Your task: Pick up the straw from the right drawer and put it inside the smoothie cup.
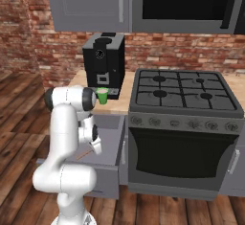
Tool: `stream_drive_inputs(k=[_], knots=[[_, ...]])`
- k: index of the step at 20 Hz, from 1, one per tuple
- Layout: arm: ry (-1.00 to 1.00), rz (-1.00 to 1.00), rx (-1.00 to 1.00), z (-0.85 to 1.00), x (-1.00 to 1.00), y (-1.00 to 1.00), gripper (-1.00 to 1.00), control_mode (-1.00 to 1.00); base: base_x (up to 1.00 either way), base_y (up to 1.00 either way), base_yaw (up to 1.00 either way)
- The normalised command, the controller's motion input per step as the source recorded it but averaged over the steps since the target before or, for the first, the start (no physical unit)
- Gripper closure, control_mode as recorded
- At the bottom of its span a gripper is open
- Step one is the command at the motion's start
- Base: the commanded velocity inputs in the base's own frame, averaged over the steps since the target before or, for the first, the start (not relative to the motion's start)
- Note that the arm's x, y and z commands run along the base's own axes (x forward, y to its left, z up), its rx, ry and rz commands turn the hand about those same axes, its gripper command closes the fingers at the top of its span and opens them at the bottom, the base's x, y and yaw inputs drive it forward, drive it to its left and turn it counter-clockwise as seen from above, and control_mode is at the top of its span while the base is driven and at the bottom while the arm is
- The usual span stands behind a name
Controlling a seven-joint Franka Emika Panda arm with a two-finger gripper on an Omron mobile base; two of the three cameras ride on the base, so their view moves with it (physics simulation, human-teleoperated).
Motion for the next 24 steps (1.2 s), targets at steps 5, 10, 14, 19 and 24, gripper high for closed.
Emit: stream_drive_inputs(k=[5,10,14,19,24], knots=[[-0.11,0.00,0.05,0.47,-0.47,-0.30,1.00,-1.00,0.00,0.00,0.00],[-0.04,0.00,0.04,0.88,-0.19,-0.07,1.00,-1.00,0.00,0.00,0.00],[0.00,0.00,0.01,1.00,0.00,0.00,1.00,-1.00,0.00,0.00,0.00],[0.00,0.00,0.00,1.00,0.00,0.00,1.00,-1.00,0.00,0.00,0.00],[0.00,0.00,0.00,0.84,-0.22,0.00,1.00,-1.00,0.00,0.00,0.00]])
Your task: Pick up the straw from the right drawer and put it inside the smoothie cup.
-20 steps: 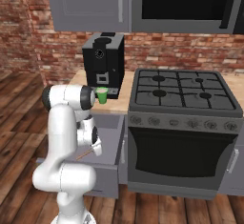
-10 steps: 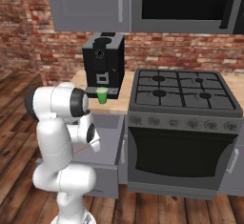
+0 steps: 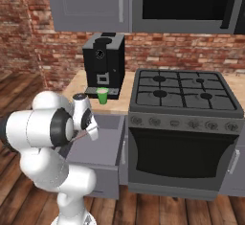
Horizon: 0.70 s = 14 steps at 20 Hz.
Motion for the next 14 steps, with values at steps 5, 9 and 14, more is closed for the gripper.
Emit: stream_drive_inputs(k=[5,9,14], knots=[[0.01,0.00,0.00,0.88,-0.24,0.11,1.00,-1.00,0.00,0.00,0.00],[0.01,-0.06,0.02,0.72,-0.24,0.18,1.00,-1.00,0.00,0.00,0.00],[0.00,-0.17,0.11,0.57,-0.06,0.26,1.00,-1.00,0.00,0.00,0.00]])
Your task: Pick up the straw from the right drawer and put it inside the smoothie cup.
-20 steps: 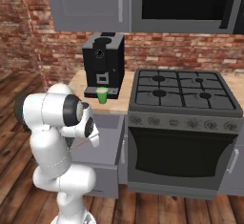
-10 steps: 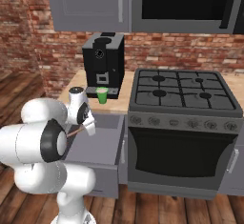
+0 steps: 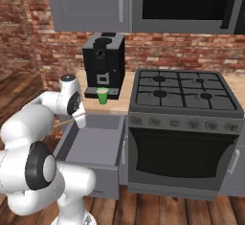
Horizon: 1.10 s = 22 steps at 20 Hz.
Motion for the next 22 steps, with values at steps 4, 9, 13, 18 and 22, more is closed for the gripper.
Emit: stream_drive_inputs(k=[4,9,13,18,22], knots=[[0.04,-0.24,0.21,0.42,0.00,0.17,1.00,-1.00,0.00,0.00,0.00],[0.03,-0.28,0.34,0.28,0.07,0.00,1.00,-1.00,0.00,0.00,0.00],[0.01,-0.27,0.38,0.09,0.17,0.00,1.00,-1.00,0.00,0.00,0.00],[0.00,-0.25,0.34,0.01,0.25,0.00,1.00,-1.00,0.00,0.00,0.00],[0.01,-0.27,0.23,0.14,0.36,0.00,1.00,-1.00,0.00,0.00,0.00]])
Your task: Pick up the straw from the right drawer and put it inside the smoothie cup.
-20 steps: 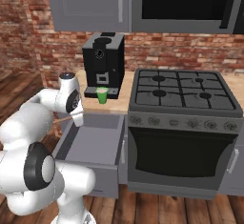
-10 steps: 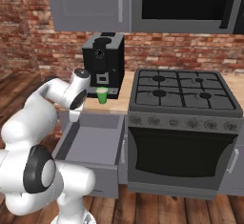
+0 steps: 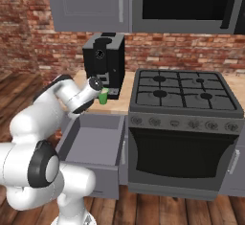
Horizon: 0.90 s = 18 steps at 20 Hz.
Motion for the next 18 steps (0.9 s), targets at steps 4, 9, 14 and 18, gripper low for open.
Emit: stream_drive_inputs(k=[4,9,14,18], knots=[[0.09,-0.24,0.22,0.28,0.44,0.00,1.00,-1.00,0.00,0.00,0.00],[0.16,-0.18,0.24,0.25,0.53,0.00,1.00,-1.00,0.00,0.00,0.00],[0.11,-0.09,0.27,0.08,0.53,0.00,1.00,-1.00,0.00,0.00,0.00],[0.01,-0.04,0.24,0.00,0.43,0.00,1.00,-1.00,0.00,0.00,0.00]])
